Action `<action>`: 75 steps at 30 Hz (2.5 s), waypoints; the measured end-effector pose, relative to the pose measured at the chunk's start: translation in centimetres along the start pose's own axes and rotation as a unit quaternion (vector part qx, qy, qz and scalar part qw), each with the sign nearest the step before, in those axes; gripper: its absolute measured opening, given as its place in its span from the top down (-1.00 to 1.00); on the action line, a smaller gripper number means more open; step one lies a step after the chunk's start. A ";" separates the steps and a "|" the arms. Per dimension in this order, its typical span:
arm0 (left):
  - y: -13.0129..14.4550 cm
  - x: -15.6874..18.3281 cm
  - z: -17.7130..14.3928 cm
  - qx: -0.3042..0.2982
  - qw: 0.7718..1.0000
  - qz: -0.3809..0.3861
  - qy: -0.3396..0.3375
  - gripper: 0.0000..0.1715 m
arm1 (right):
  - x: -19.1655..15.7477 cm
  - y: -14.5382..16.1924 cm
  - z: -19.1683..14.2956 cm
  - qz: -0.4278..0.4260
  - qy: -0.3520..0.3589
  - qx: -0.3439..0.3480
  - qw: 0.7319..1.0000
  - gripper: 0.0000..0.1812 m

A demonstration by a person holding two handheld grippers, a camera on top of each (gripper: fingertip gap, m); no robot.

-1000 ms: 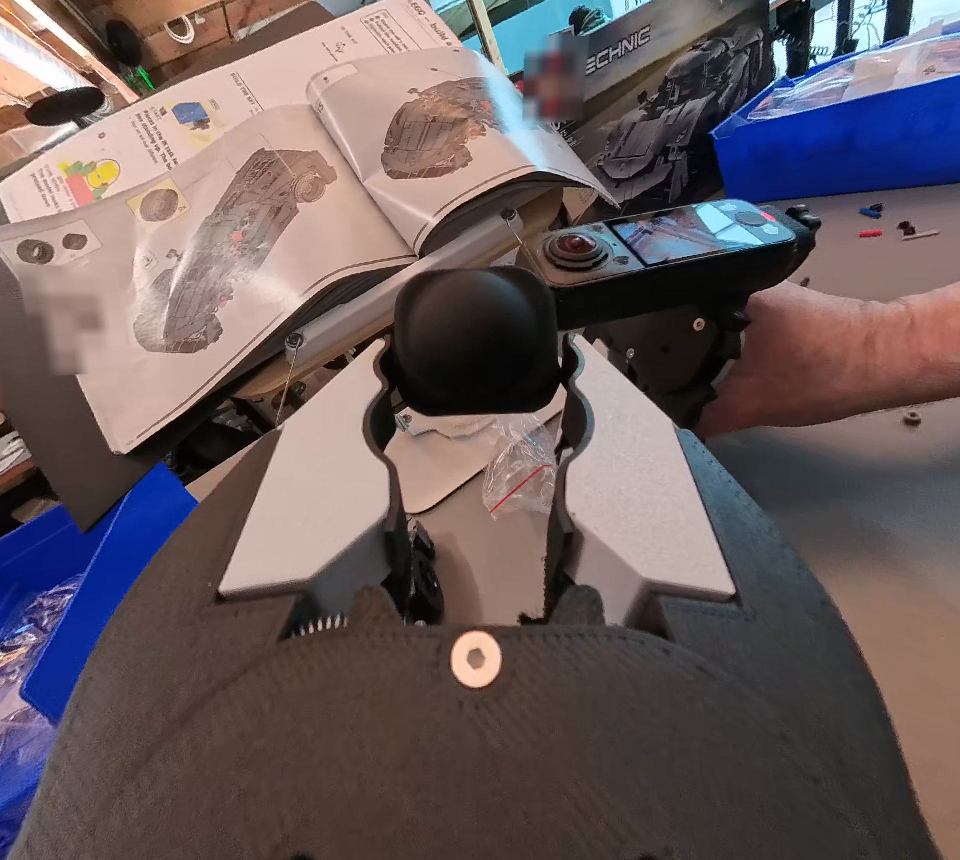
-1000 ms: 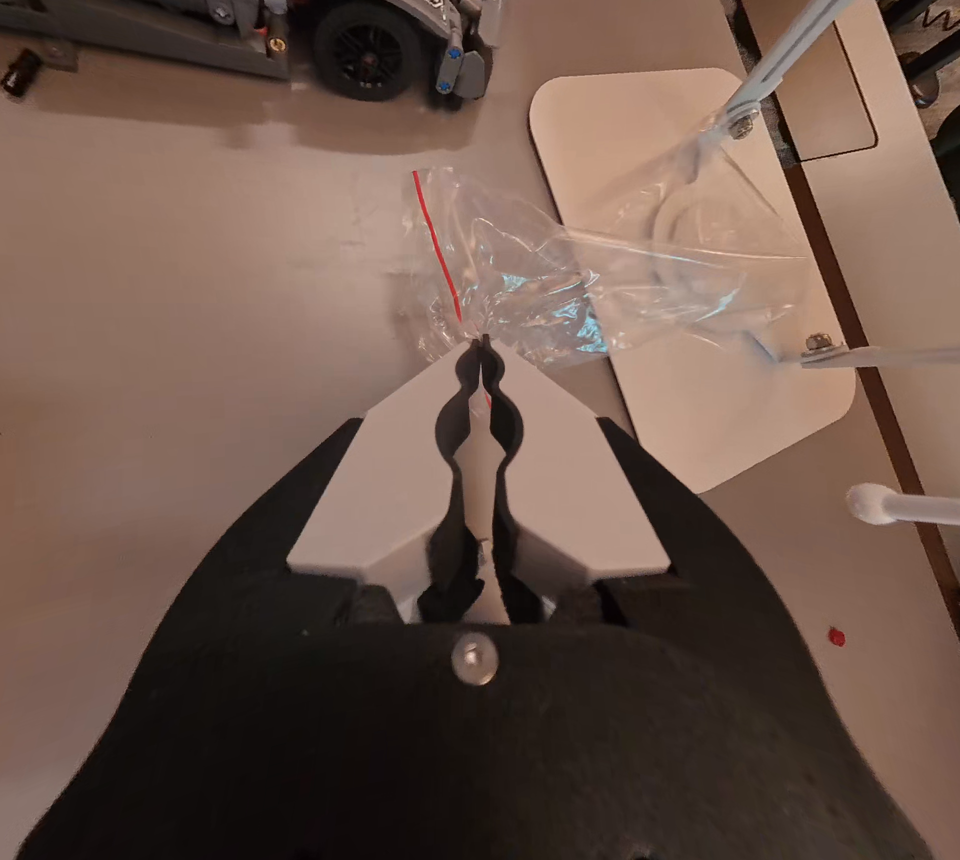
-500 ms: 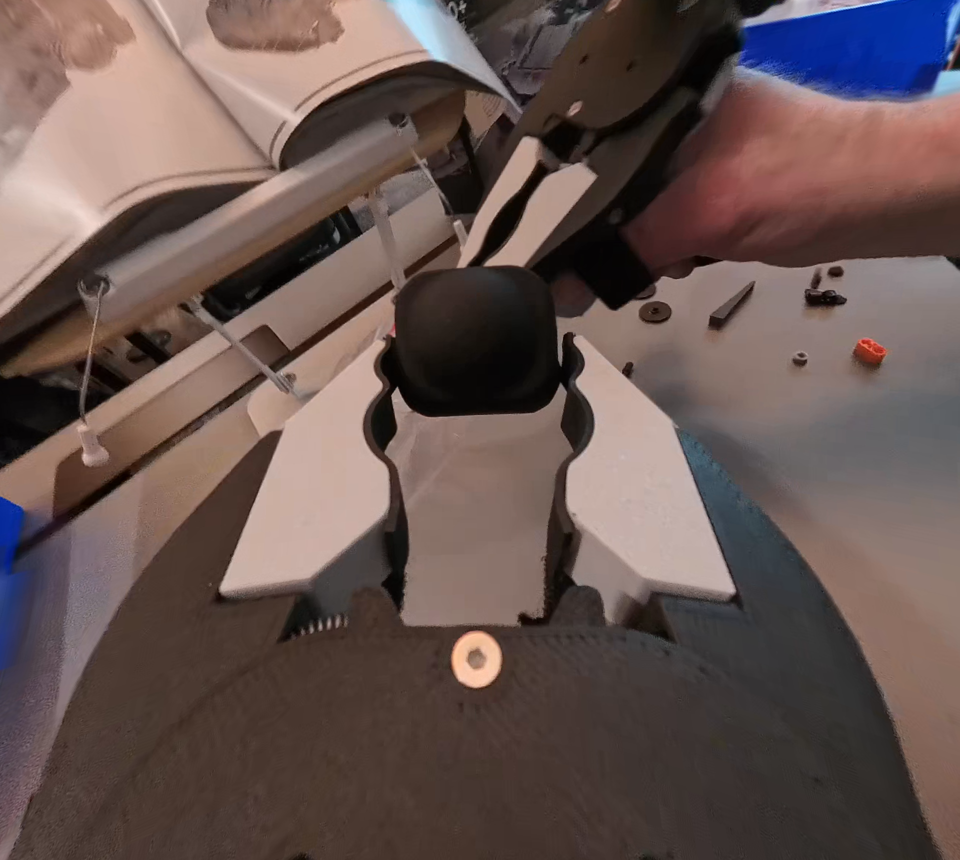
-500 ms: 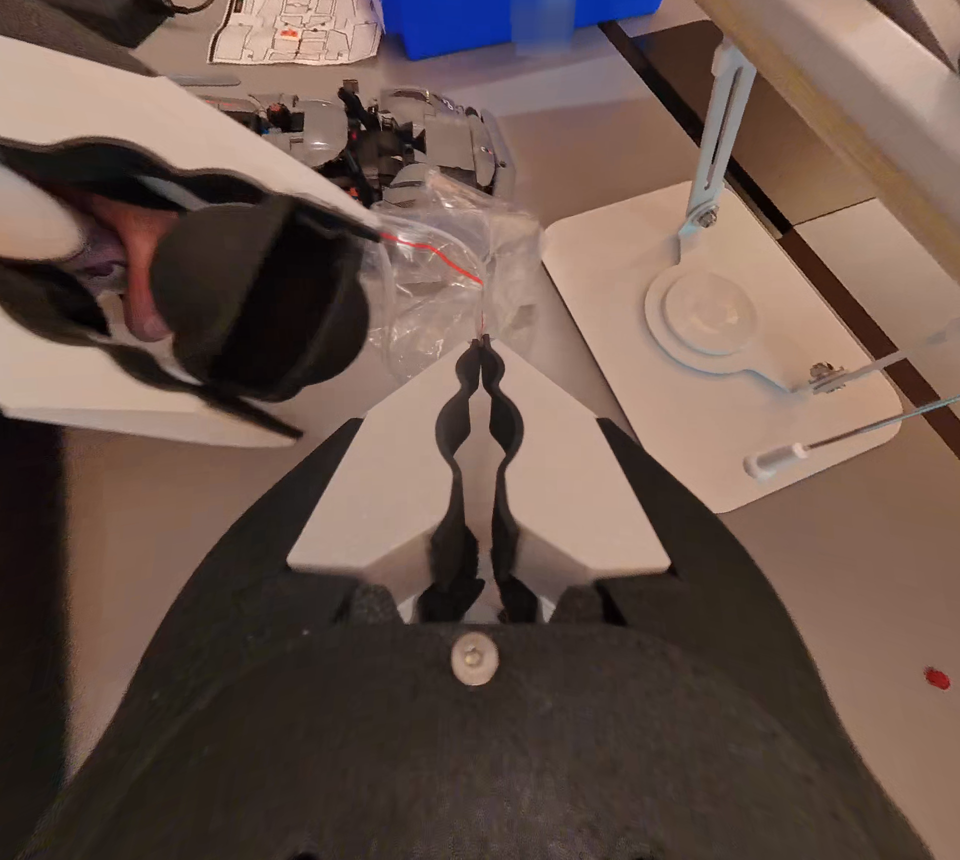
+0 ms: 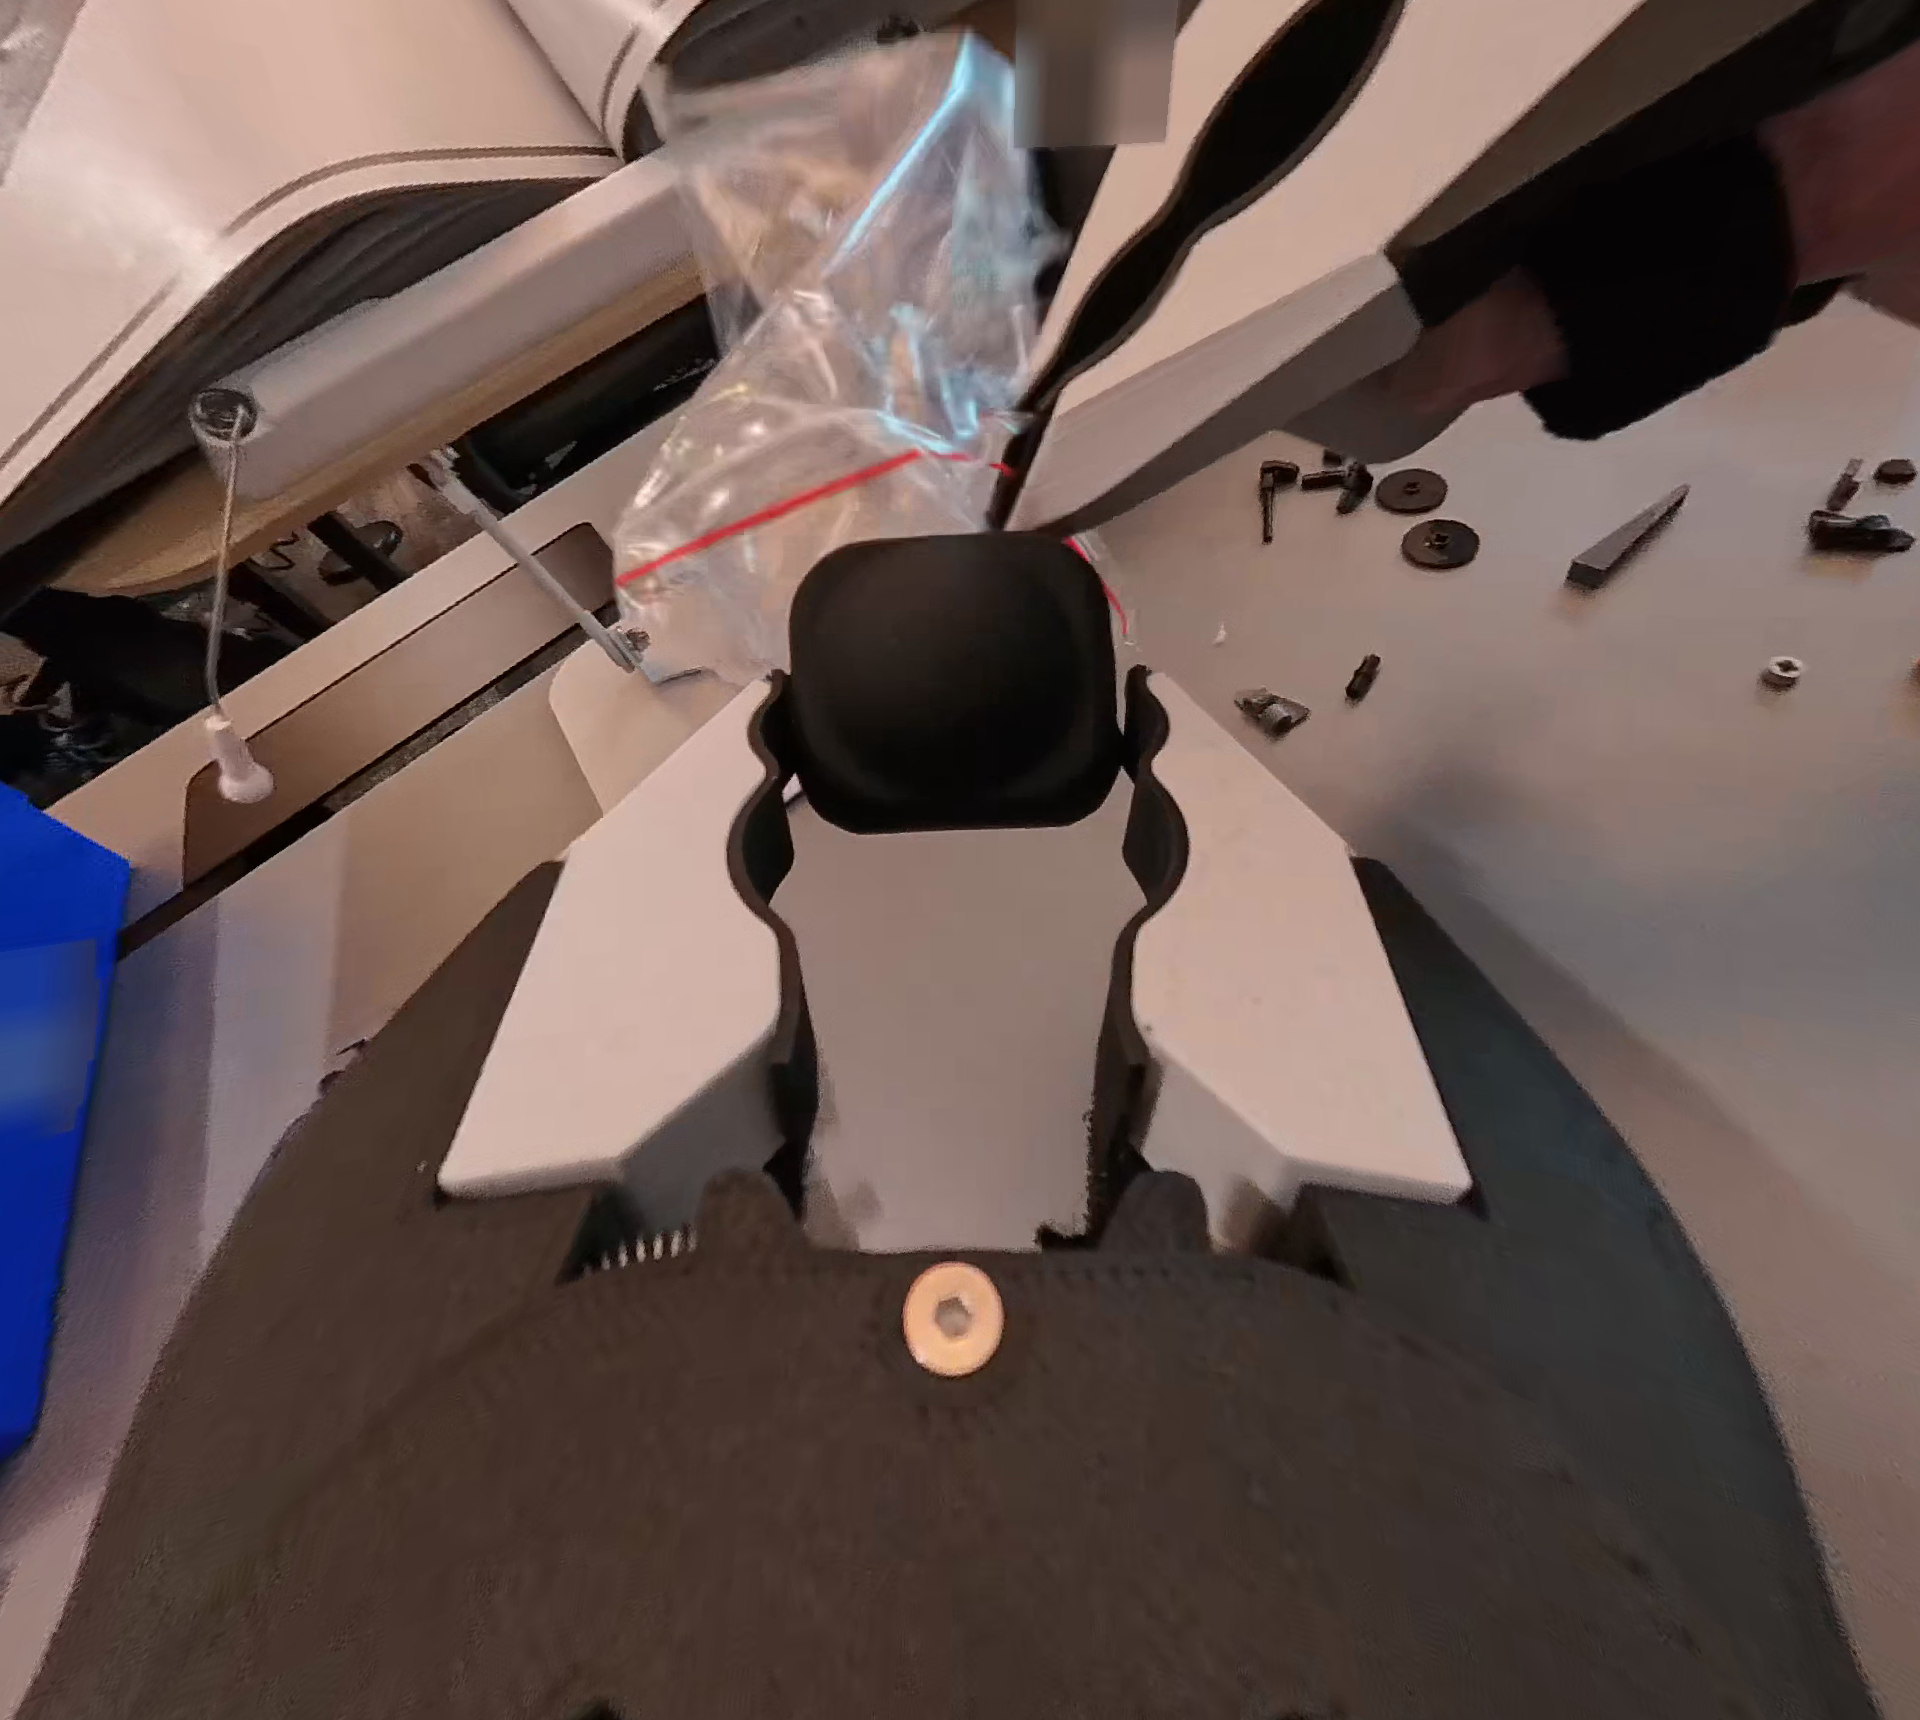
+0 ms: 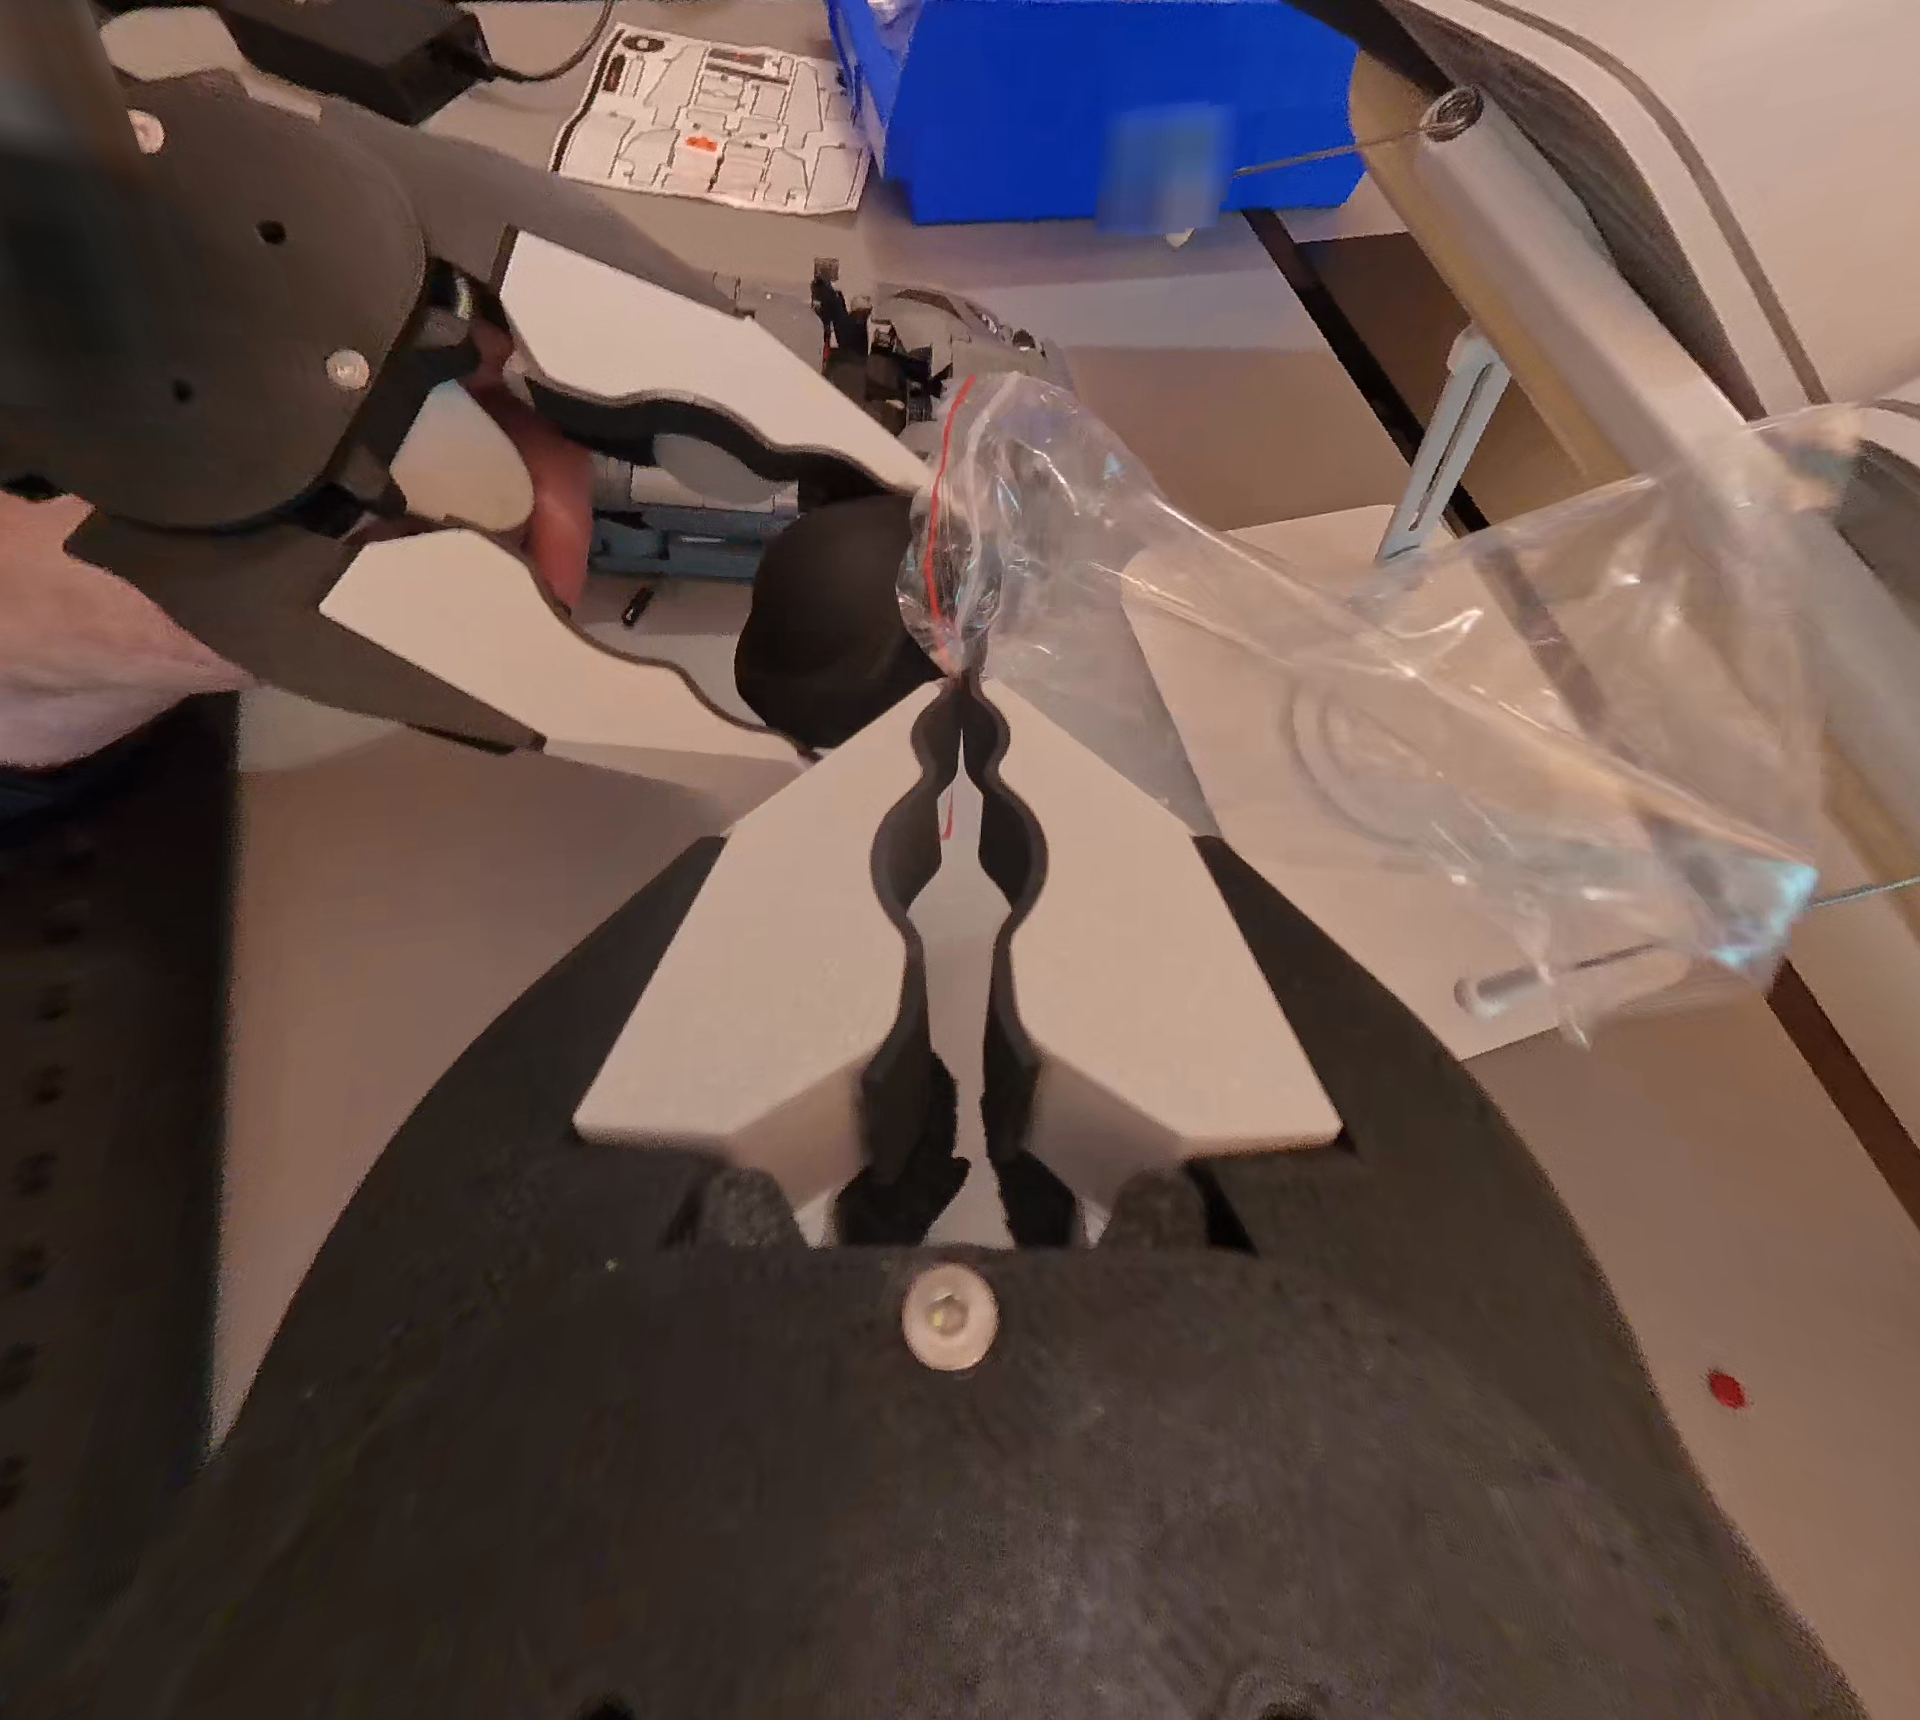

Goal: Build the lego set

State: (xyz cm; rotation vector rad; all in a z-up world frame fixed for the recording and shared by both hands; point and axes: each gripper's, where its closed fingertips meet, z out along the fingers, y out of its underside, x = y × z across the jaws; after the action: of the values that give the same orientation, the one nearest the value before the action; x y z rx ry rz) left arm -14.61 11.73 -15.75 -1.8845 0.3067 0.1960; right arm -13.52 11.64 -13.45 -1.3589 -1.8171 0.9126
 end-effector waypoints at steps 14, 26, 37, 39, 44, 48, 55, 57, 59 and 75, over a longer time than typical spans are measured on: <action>0.3 0.1 0.2 -0.018 0.998 0.056 -0.011 0.29 | -4.5 1.1 -0.3 -0.062 -0.146 -0.033 0.987 1.00; -0.2 1.0 0.0 -0.055 0.975 0.209 -0.056 0.29 | -5.5 0.7 -1.5 0.034 -0.261 0.001 0.965 1.00; -0.4 1.9 0.2 -0.052 0.962 0.261 -0.057 0.29 | -6.2 0.7 -1.9 0.039 -0.274 -0.014 0.961 1.00; -0.7 1.9 0.2 -0.038 0.971 0.232 -0.049 0.29 | -5.6 0.3 -2.3 0.016 -0.243 -0.011 0.970 0.93; -1.9 1.8 0.1 0.011 0.990 0.136 -0.023 0.29 | -5.0 -0.3 -3.2 -0.006 -0.214 -0.002 0.977 0.73; -2.3 1.9 0.1 0.035 0.996 0.082 0.003 0.30 | -5.2 -0.4 -3.1 -0.039 -0.205 0.005 0.978 0.60; -3.4 1.8 -0.2 0.086 0.992 -0.061 0.069 0.30 | -4.8 -0.5 -3.3 -0.096 -0.151 -0.003 0.984 0.44; -3.0 2.0 0.2 0.077 0.991 -0.074 0.080 0.30 | -4.5 -0.2 -2.9 -0.090 -0.146 -0.004 0.985 0.51; -2.7 2.3 0.5 0.073 0.989 -0.089 0.095 0.30 | -4.5 -0.2 -2.9 -0.081 -0.153 0.004 0.985 0.55; -4.7 2.4 -0.7 0.156 0.934 -0.251 0.203 0.67 | -3.1 0.7 -1.5 -0.180 -0.052 -0.015 0.982 0.51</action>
State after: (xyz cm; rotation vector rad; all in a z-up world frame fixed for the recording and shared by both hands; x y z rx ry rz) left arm -10.88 12.25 -11.97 -1.6113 0.1130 -0.5653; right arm -11.21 8.97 -13.62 -0.9690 -2.0757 0.7744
